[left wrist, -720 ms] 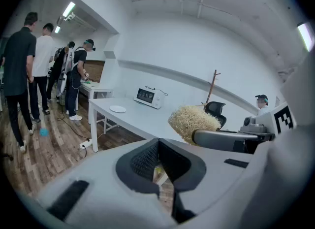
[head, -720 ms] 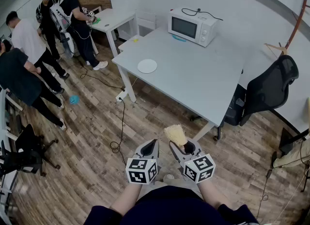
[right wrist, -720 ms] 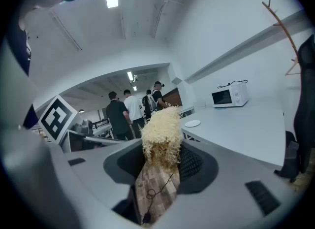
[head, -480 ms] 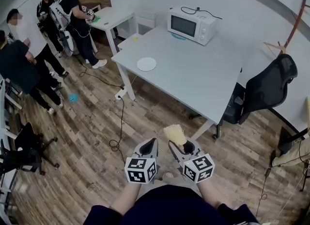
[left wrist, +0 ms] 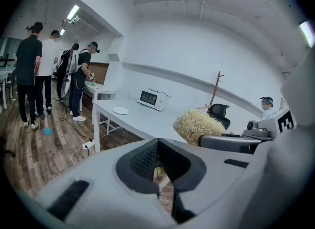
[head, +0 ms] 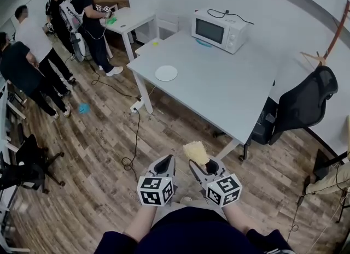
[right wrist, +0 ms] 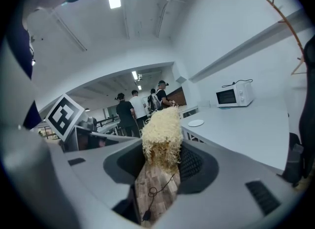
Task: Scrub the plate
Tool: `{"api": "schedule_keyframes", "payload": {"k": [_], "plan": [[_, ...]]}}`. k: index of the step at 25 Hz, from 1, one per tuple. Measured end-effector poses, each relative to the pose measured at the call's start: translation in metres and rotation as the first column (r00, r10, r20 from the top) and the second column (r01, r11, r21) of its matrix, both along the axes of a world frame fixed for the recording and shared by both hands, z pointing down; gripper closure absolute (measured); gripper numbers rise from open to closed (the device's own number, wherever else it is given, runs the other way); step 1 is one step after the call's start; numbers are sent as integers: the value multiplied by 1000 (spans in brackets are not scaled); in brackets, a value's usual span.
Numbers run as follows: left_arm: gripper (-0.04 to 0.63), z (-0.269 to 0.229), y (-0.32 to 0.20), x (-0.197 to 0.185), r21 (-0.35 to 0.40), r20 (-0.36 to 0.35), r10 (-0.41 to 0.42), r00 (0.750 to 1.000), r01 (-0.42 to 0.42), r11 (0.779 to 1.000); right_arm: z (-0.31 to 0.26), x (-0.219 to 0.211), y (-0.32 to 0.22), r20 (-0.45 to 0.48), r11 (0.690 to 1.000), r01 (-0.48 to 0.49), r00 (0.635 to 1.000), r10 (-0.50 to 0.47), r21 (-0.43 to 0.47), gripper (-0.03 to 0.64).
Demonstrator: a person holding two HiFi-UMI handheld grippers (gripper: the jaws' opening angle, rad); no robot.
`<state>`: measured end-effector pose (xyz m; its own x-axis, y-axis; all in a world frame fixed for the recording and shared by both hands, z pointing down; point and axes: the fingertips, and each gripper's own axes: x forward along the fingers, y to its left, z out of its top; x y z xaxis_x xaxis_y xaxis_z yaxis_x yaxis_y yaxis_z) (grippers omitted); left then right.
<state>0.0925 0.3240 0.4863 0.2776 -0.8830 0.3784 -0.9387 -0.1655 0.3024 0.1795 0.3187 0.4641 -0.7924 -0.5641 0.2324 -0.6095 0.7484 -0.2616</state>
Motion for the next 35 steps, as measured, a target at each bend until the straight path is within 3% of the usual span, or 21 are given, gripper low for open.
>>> {"api": "schedule_keyframes", "payload": {"k": [11, 19, 35], "plan": [[577, 6, -7, 9, -14, -3, -41, 999, 41, 999, 1, 17, -7, 27, 999, 32, 999, -32, -15, 437], [577, 13, -36, 8, -23, 5, -24, 1000, 24, 999, 5, 14, -36, 35, 999, 33, 999, -32, -22, 437], [577, 9, -159, -66, -32, 12, 16, 1000, -16, 999, -4, -56, -157, 18, 1000, -4, 1000, 4, -13, 437]]}}
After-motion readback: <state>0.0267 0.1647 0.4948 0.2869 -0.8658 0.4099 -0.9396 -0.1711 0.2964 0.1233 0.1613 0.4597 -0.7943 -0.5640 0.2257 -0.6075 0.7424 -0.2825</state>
